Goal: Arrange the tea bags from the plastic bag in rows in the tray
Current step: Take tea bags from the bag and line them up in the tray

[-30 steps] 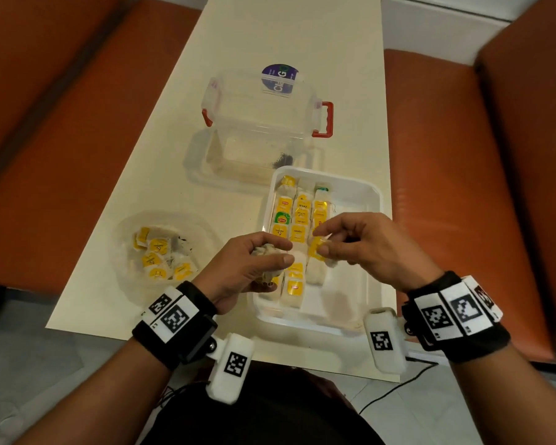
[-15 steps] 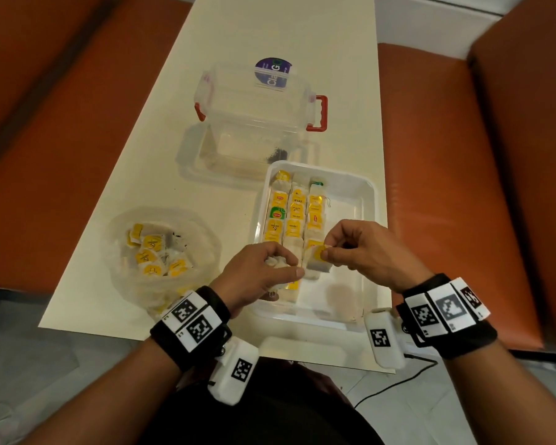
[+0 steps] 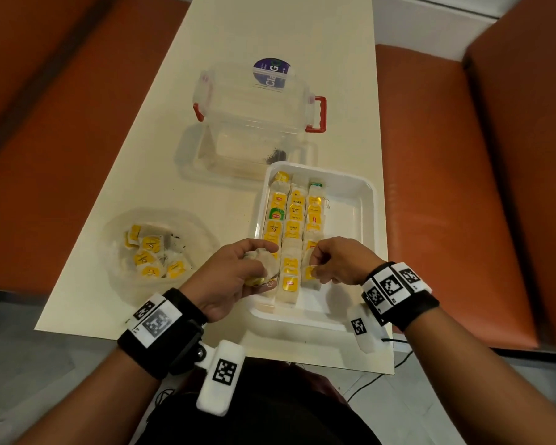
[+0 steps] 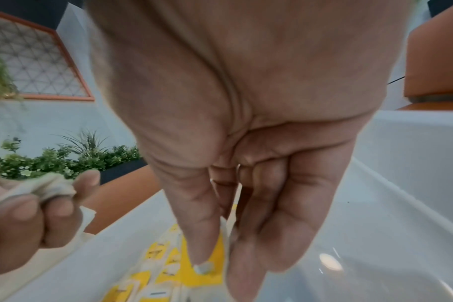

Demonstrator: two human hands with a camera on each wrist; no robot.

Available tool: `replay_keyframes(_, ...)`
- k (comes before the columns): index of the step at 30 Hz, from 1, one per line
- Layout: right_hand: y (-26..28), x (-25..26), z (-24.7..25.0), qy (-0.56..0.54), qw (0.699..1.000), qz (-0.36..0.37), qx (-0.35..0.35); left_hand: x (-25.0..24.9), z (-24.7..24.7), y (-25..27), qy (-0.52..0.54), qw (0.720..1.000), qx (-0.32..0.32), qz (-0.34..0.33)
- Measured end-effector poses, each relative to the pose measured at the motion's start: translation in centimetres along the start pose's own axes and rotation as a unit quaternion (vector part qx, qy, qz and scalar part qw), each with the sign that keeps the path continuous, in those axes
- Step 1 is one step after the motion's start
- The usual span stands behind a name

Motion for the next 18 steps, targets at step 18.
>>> replay_keyframes(18,-0.9,-1.4,0.6,-0.028,0.996,-0.07,-0.055,0.0,-0.1,0.0,0.066,0.998,0.024,-0.001)
Point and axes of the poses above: each hand's wrist, its own y-axis away from the middle knuckle, its own z-axis out of the back of the hand, x = y × z, the point moved 9 cm from there along -y, towards the middle knuckle, and after that the axes turned 2 degrees about x, right-handed, at the moved point
